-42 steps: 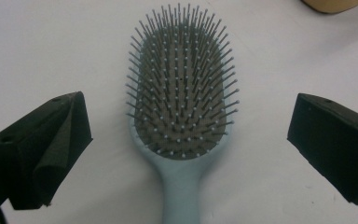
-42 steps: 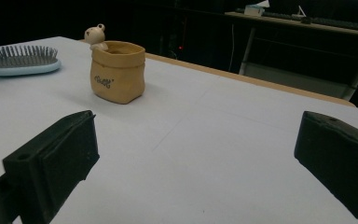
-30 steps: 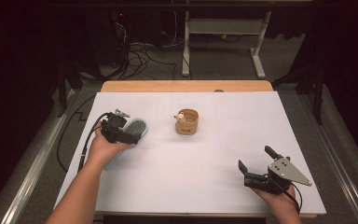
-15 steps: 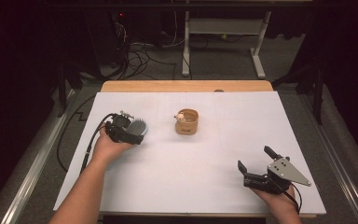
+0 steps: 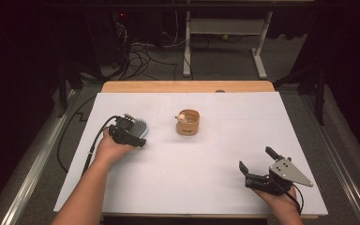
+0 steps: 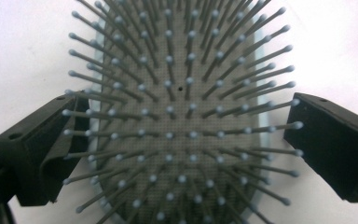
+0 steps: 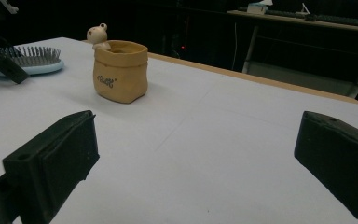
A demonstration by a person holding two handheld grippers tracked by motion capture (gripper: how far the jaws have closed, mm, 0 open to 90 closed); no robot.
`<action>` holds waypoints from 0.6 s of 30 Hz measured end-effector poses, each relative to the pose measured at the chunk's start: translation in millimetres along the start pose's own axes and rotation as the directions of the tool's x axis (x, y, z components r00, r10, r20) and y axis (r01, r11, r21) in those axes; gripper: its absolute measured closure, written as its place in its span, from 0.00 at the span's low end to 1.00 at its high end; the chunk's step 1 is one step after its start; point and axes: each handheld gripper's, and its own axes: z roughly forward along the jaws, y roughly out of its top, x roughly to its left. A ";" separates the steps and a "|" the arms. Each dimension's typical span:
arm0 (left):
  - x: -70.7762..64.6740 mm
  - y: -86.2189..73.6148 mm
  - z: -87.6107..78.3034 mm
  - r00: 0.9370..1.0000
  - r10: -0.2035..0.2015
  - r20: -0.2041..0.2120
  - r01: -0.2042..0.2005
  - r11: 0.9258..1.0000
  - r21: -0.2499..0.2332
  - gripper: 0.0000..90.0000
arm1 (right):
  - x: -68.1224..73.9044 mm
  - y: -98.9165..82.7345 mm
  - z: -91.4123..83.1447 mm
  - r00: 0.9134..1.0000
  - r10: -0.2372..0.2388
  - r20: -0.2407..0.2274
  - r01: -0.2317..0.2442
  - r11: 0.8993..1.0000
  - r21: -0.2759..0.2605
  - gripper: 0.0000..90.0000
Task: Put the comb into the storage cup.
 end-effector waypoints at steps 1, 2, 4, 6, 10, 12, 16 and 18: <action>0.0 0.1 0.3 1.000 0.000 -0.001 0.000 1.000 0.001 0.03 | 0.0 0.1 0.0 1.000 0.000 0.000 0.000 1.000 0.000 0.00; 0.1 0.1 0.7 1.000 0.005 -0.002 -0.005 1.000 0.005 0.03 | -0.1 0.1 0.2 1.000 0.001 0.000 -0.001 1.000 0.000 0.00; -0.4 0.3 1.4 1.000 0.004 -0.006 -0.004 1.000 0.009 0.02 | -0.1 -0.1 0.5 1.000 0.001 -0.001 -0.001 1.000 0.001 0.00; -0.8 0.6 1.7 1.000 0.003 -0.009 -0.003 1.000 0.016 0.02 | 0.2 -0.1 0.5 1.000 0.000 -0.002 0.000 1.000 0.001 0.00; -0.8 1.4 2.0 1.000 0.001 -0.009 0.000 1.000 0.025 0.02 | 0.8 -0.2 0.8 1.000 0.000 -0.005 0.000 1.000 0.003 0.00; -1.2 2.3 2.5 1.000 0.005 -0.015 -0.004 0.999 0.037 0.03 | 0.9 -0.2 0.8 1.000 -0.001 -0.006 0.001 1.000 0.002 0.00; -1.3 4.2 3.1 1.000 -0.004 -0.018 0.005 0.999 0.050 0.03 | 1.0 0.2 0.6 1.000 -0.001 -0.008 0.001 1.000 -0.005 0.00; -2.9 4.5 4.2 0.999 -0.006 -0.032 0.008 0.999 0.054 0.03 | 1.2 0.1 0.7 1.000 -0.002 -0.008 0.002 1.000 -0.002 0.00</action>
